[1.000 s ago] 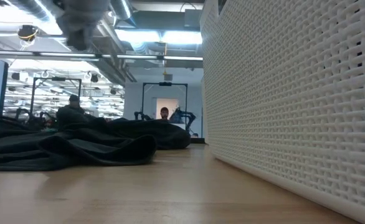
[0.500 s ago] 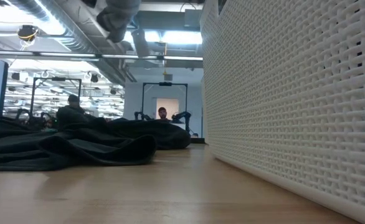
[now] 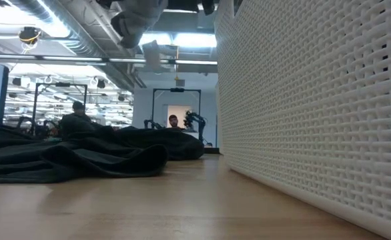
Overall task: Sort clothes
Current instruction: Put the gray sock into the top white laundry bin
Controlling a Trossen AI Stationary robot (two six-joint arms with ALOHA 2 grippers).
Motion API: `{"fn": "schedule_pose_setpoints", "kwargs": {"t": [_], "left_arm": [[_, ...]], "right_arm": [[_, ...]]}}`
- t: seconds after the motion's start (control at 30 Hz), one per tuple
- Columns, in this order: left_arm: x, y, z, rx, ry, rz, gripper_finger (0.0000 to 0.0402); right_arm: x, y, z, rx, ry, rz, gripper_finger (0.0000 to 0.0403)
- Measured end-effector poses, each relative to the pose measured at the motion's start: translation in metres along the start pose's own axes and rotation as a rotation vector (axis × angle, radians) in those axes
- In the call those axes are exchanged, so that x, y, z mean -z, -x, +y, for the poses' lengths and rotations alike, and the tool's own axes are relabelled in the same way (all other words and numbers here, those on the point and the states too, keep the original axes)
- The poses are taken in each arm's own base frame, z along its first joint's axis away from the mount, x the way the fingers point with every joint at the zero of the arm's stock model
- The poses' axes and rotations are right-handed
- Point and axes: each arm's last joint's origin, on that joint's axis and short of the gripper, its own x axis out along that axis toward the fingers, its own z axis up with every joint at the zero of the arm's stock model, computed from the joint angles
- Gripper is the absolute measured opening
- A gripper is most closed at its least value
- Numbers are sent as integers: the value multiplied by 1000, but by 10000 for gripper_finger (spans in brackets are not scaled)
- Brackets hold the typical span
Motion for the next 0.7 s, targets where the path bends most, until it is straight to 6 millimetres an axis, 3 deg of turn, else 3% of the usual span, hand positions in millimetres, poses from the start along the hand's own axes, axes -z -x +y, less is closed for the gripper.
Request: {"fn": "schedule_pose_setpoints", "kwargs": {"t": [0.4, 0.53, 0.7], "left_arm": [[-1, 0, 0, 0, -25, -6, 18], [-1, 0, 2, -6, -8, -7, 40], [0, -1, 4, -11, 32, -3, 118]], "right_arm": [[2, -1, -2, 7, 59, 21, 32], [2, -1, -2, 12, 81, 20, 25], [0, 1, -5, 73, 82, 17, 47]]}}
